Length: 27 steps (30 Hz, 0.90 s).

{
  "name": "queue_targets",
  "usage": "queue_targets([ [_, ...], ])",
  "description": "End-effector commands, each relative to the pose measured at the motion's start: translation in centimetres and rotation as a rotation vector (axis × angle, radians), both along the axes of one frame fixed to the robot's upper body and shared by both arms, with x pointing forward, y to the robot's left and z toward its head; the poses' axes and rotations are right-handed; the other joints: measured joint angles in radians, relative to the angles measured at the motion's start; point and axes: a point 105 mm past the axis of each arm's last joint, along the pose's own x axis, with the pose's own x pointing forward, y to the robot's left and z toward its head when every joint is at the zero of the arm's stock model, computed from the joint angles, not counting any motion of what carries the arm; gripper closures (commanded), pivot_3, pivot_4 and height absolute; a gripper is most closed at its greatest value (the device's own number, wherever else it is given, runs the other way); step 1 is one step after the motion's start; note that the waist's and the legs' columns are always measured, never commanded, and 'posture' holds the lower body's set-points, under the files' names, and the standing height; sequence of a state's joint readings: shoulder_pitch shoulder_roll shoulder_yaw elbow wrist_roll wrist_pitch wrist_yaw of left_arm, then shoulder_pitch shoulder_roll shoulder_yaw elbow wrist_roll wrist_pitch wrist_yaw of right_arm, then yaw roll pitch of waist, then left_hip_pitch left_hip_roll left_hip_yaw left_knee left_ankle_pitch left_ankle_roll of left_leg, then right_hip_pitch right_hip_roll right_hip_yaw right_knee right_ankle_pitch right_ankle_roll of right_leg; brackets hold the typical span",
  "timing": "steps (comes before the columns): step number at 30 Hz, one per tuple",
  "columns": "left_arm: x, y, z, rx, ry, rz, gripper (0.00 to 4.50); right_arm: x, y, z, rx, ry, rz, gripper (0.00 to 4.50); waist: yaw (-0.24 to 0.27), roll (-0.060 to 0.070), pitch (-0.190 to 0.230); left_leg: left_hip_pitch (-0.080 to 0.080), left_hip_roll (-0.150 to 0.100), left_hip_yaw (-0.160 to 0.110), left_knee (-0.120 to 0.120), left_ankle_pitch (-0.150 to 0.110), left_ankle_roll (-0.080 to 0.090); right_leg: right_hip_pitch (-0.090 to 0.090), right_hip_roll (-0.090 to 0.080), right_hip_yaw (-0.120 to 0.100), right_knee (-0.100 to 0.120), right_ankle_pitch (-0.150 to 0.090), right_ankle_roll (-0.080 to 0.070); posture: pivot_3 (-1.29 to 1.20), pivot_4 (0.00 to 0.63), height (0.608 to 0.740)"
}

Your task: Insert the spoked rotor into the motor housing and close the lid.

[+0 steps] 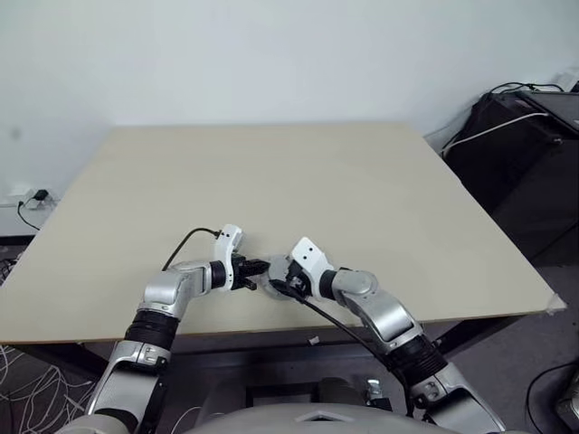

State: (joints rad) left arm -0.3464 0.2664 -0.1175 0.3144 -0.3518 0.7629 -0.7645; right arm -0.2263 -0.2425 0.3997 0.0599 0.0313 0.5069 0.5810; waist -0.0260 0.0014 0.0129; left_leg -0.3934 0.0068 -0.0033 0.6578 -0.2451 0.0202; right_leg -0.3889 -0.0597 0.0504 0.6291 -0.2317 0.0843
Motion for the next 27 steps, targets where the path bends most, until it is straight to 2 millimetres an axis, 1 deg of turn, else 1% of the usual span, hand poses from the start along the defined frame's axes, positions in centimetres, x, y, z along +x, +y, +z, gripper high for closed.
queue_targets([
  [1, -0.3, -1.0, -0.4, 0.022, 0.019, -0.048, 4.50, -0.1, -1.0, -0.6, -0.019, 0.034, -0.039, 0.03, 0.003, 0.000, 0.000, 0.000, 0.000, 0.000, 0.000, 0.000, 0.000, 0.000, 0.000, 0.000, 0.000, 0.000, 0.000, 0.00, 0.000, 0.740],
  [8, -0.4, -1.0, -0.5, 0.024, 0.021, -0.051, 4.50, 0.6, -2.2, 1.6, 0.035, -0.048, -0.112, 0.03, 0.010, 0.000, 0.000, -0.001, -0.001, 0.000, 0.000, 0.000, 0.000, 0.000, -0.001, 0.000, -0.001, 0.000, 0.000, 0.00, 0.000, 0.740],
  [10, -0.4, -1.0, -0.5, 0.025, 0.022, -0.053, 4.50, 0.6, -2.7, 2.7, 0.061, -0.076, -0.132, 0.03, 0.013, 0.000, 0.001, -0.002, -0.001, 0.000, 0.000, 0.000, 0.000, -0.001, -0.001, 0.000, -0.001, 0.000, 0.000, 0.00, 0.000, 0.740],
  [13, -0.5, -1.1, -0.6, 0.025, 0.024, -0.055, 4.50, 0.1, -3.4, 4.5, 0.127, -0.095, -0.159, 0.03, 0.015, -0.001, 0.002, -0.003, -0.002, 0.000, -0.001, 0.000, 0.000, -0.002, -0.002, 0.000, -0.001, 0.000, 0.000, 0.00, 0.000, 0.740],
  [16, -0.6, -1.2, -0.7, 0.024, 0.025, -0.059, 4.50, -0.8, -4.3, 5.5, 0.194, -0.068, -0.190, 0.03, 0.015, -0.001, 0.002, -0.003, -0.002, 0.000, -0.001, 0.000, 0.000, -0.002, -0.002, 0.000, -0.001, 0.000, 0.000, 0.00, 0.000, 0.740],
  [18, -0.6, -1.3, -0.7, 0.023, 0.026, -0.062, 4.50, -1.0, -5.2, 5.5, 0.224, -0.030, -0.265, 0.03, 0.015, -0.001, 0.002, -0.003, -0.002, -0.001, -0.001, 0.000, 0.000, -0.002, -0.001, 0.000, -0.002, 0.000, 0.000, 0.00, 0.000, 0.740],
  [19, -0.6, -1.3, -0.7, 0.022, 0.025, -0.064, 4.50, -1.1, -5.8, 5.1, 0.250, 0.009, -0.324, 0.03, 0.015, -0.001, 0.002, -0.003, -0.001, -0.001, -0.001, 0.000, 0.000, -0.002, -0.001, 0.000, -0.002, 0.000, 0.000, 0.00, 0.000, 0.740],
  [22, -0.6, -1.4, -0.7, 0.020, 0.023, -0.068, 4.50, -1.6, -6.9, 3.2, 0.352, 0.176, -0.501, 0.03, 0.016, -0.001, 0.002, -0.003, -0.001, -0.001, -0.001, 0.000, 0.000, -0.002, -0.001, 0.000, -0.002, 0.000, 0.000, 0.00, 0.000, 0.740],
  [24, -0.6, -1.4, -0.7, 0.021, 0.023, -0.070, 4.50, -2.0, -6.8, 2.2, 0.420, 0.282, -0.587, 0.03, 0.016, -0.001, 0.002, -0.003, -0.001, -0.001, -0.001, 0.000, 0.000, -0.002, -0.002, 0.000, -0.002, 0.000, 0.000, 0.00, 0.000, 0.740],
  [27, -0.5, -1.4, -0.7, 0.025, 0.022, -0.070, 4.50, -2.5, -6.3, 1.1, 0.520, 0.439, -0.667, 0.03, 0.015, 0.000, 0.002, -0.003, 0.001, -0.001, -0.002, 0.000, -0.001, -0.002, -0.003, 0.000, -0.002, 0.000, 0.000, 0.00, 0.000, 0.740],
])
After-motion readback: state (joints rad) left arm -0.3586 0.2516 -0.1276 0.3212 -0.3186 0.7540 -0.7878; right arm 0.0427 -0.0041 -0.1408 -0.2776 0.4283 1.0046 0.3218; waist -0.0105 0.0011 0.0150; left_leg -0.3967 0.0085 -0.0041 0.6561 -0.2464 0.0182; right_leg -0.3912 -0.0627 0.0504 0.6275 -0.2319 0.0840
